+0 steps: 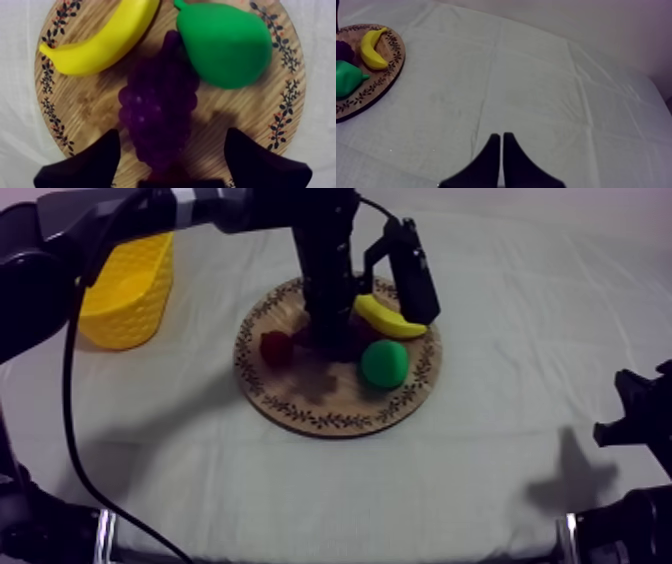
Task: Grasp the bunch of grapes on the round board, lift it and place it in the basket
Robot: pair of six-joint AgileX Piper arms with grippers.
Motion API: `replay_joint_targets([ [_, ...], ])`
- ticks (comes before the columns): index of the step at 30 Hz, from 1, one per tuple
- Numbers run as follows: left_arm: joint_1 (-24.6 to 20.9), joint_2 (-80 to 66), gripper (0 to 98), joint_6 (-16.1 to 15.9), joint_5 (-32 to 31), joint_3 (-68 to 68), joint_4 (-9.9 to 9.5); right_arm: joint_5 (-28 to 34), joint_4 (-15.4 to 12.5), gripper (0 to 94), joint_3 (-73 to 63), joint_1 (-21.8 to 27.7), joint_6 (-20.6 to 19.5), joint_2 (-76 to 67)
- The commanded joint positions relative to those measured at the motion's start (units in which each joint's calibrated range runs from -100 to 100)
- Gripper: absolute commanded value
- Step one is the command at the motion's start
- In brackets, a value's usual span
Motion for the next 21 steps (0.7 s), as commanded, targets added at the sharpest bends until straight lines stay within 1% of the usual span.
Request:
replay_joint_targets([
  [1, -0.07, 0.62, 78.6, 0.00, 0.42, -1.00, 0.03, 0.02, -0.02, 0.3, -0.04, -0.02, 0.02, 0.00],
  [9, -0.34, 4.61, 79.3, 0.07, 1.23, -4.96, 0.36, 0.02, -0.02, 0.3, -0.04, -0.02, 0.02, 0.00],
  [21, -1.07, 9.09, 75.6, 0.30, 1.65, -7.36, 0.62, 0.02, -0.02, 0.3, -0.04, -0.02, 0.02, 0.00],
])
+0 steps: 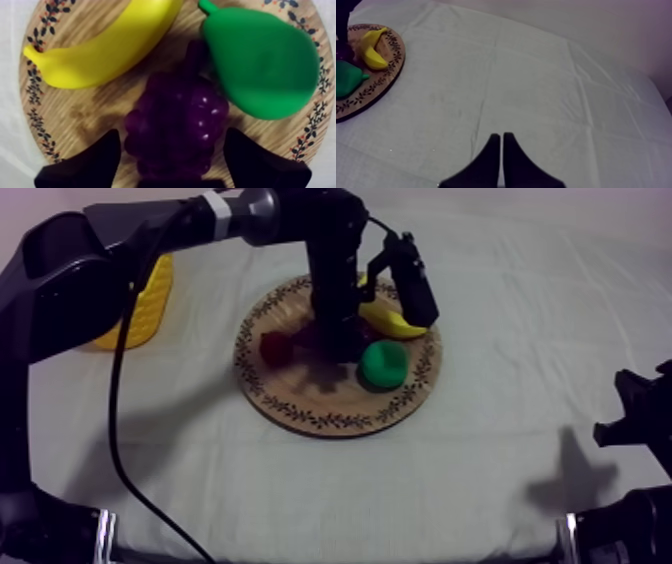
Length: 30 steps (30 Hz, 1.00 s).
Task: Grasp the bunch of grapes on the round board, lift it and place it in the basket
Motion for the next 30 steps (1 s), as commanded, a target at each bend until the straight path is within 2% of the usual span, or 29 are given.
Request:
replay_joint_targets([
  [1, -0.08, 0.54, 75.5, -0.17, 0.11, -0.07, -0.02, 0.02, -0.02, 0.3, -0.04, -0.02, 0.02, 0.00],
  [6, -0.15, 1.88, 71.8, 0.20, 0.29, -0.73, -0.11, 0.02, -0.02, 0.3, -0.04, -0.02, 0.02, 0.00],
  [18, -0.53, 1.97, 50.4, 2.56, 0.27, 0.77, -0.46, 0.02, -0.02, 0.3, -0.04, -0.02, 0.02, 0.00],
  [30, -0.56, -2.14, 47.3, 3.15, -0.57, 4.87, -0.77, 0.02, -0.02, 0.3, -0.04, -0.02, 0.02, 0.00],
])
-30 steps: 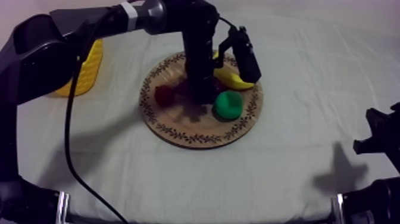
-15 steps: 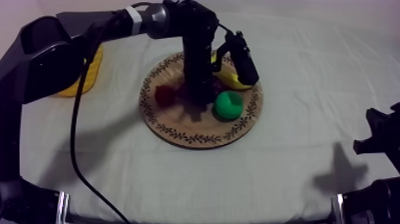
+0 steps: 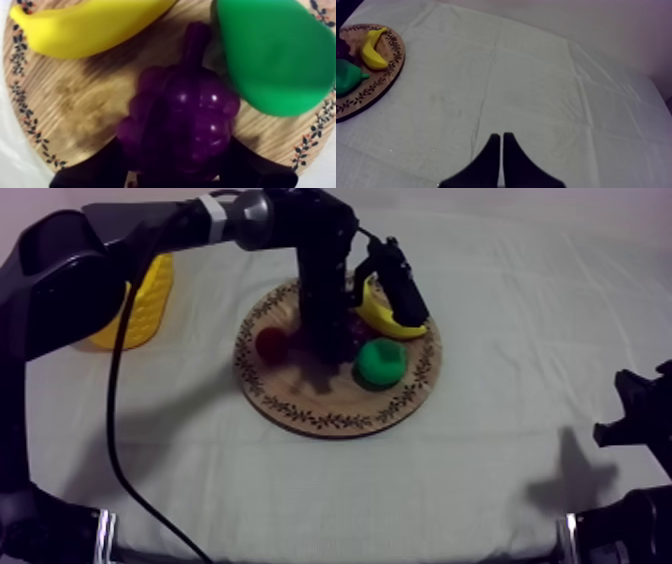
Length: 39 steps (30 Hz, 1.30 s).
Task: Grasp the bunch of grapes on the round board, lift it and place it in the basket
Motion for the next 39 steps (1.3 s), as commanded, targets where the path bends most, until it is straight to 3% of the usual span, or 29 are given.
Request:
replay_joint_targets([
  [1, 0.02, -1.39, 47.2, 0.06, -0.02, 0.72, -0.08, 0.02, -0.02, 0.3, -0.04, -0.02, -0.01, 0.00],
  [29, 0.71, -20.55, 47.6, 0.01, 6.24, 0.86, -0.92, 0.02, -0.02, 0.3, -0.04, -0.02, -0.01, 0.00],
  [39, -4.99, -22.95, 47.9, -0.01, 6.75, -0.40, -1.00, 0.02, -0.02, 0.3, -0.04, -0.02, -0.01, 0.00],
])
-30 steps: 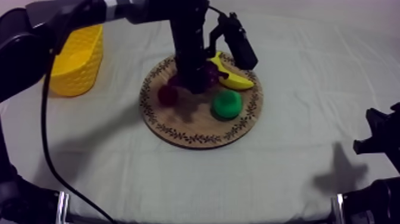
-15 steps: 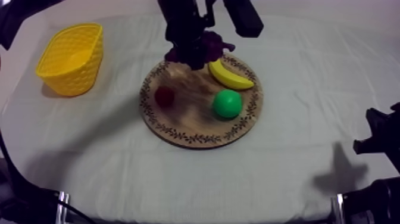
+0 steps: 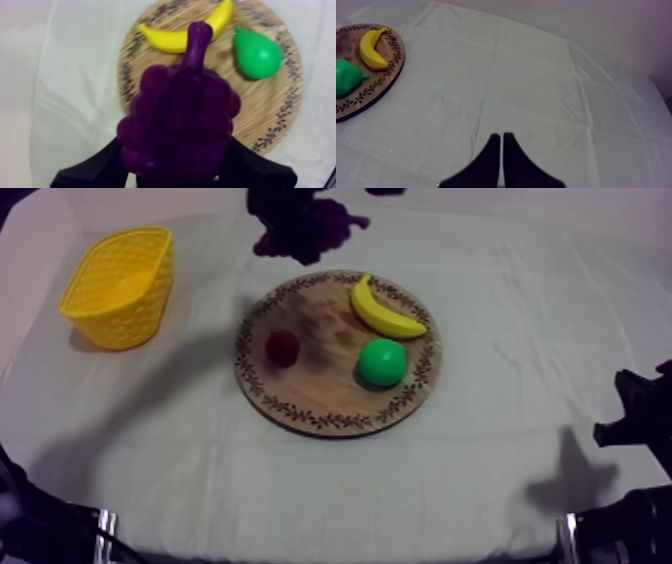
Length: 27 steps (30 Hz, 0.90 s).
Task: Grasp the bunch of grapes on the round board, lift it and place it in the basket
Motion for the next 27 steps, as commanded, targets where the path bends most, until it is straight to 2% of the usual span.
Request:
replay_joint_targets([
  [1, -2.59, -0.44, 47.9, -0.05, -0.04, 0.21, 0.00, 0.02, -0.02, 0.3, -0.04, -0.02, -0.01, 0.00],
  [15, -15.74, -4.41, 46.9, -0.98, 0.06, 3.08, -1.05, 0.02, -0.02, 0.3, -0.04, -0.02, -0.01, 0.00],
  [27, -25.01, -8.36, 46.7, -1.43, 0.06, 6.54, -1.55, 0.02, -0.02, 0.3, -0.04, -0.02, -0.01, 0.00],
])
